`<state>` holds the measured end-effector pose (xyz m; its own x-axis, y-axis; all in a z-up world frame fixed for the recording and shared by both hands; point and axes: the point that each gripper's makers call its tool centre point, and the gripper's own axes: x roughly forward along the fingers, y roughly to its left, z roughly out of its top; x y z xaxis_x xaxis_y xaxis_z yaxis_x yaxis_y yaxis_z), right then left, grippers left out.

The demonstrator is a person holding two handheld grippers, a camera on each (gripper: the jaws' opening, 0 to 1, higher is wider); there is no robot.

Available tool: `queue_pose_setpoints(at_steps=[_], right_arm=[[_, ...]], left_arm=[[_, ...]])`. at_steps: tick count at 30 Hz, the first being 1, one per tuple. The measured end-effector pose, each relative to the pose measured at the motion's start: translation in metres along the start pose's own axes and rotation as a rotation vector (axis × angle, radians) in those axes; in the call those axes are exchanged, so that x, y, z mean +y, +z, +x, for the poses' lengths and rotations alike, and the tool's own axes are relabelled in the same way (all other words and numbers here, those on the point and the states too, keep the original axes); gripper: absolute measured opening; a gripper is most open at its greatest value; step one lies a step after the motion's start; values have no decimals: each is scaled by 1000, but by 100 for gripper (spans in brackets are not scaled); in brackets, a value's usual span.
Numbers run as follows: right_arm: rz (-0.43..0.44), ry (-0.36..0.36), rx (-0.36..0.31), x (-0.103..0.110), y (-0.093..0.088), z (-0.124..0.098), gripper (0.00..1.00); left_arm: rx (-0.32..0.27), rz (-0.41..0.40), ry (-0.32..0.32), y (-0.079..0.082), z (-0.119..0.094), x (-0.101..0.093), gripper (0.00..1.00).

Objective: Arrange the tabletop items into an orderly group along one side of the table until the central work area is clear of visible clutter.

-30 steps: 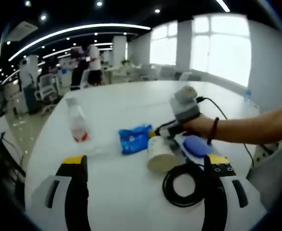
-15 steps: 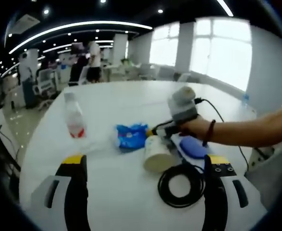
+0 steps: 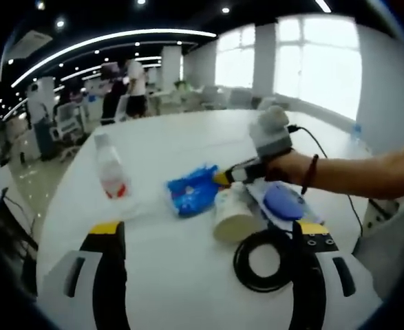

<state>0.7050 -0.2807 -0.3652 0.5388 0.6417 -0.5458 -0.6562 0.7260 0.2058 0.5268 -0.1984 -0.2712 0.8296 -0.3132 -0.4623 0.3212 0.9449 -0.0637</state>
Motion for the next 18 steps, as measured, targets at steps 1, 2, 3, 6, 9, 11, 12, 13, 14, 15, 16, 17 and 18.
queue_pose_setpoints(at_steps=[1, 2, 3, 6, 9, 11, 12, 13, 14, 15, 16, 17, 18], right_arm=[[22, -2, -5, -2, 2, -3, 2], [29, -4, -7, -4, 4, -4, 2], [32, -5, -10, -6, 5, -6, 2], [51, -10, -19, -12, 9, -13, 2], [77, -11, -23, -18, 11, -19, 2], [76, -16, -23, -21, 12, -25, 2], [76, -17, -25, -22, 13, -27, 2], [79, -19, -32, -24, 15, -31, 2], [84, -20, -35, -26, 16, -33, 2], [91, -23, -39, -30, 18, -37, 2], [89, -25, -43, -32, 19, -40, 2], [87, -30, -46, -36, 20, -43, 2], [88, -32, -49, -38, 21, -46, 2]], left_arm=[[1, 0, -3, 0, 0, -1, 98], [5, 2, -5, -1, 0, -1, 98], [8, 7, -5, -1, 1, -2, 98], [8, 14, -9, -1, 1, -3, 98], [9, 13, -16, -1, 2, -4, 98], [17, 18, -20, -2, 2, -5, 98], [19, 17, -21, -2, 2, -6, 98], [17, 15, -23, -2, 2, -6, 98], [17, 15, -25, -2, 2, -6, 98], [19, 12, -28, -3, 2, -7, 98], [16, 12, -29, -3, 3, -7, 98], [12, 11, -33, -2, 3, -8, 98], [13, 11, -33, -2, 3, -8, 98]])
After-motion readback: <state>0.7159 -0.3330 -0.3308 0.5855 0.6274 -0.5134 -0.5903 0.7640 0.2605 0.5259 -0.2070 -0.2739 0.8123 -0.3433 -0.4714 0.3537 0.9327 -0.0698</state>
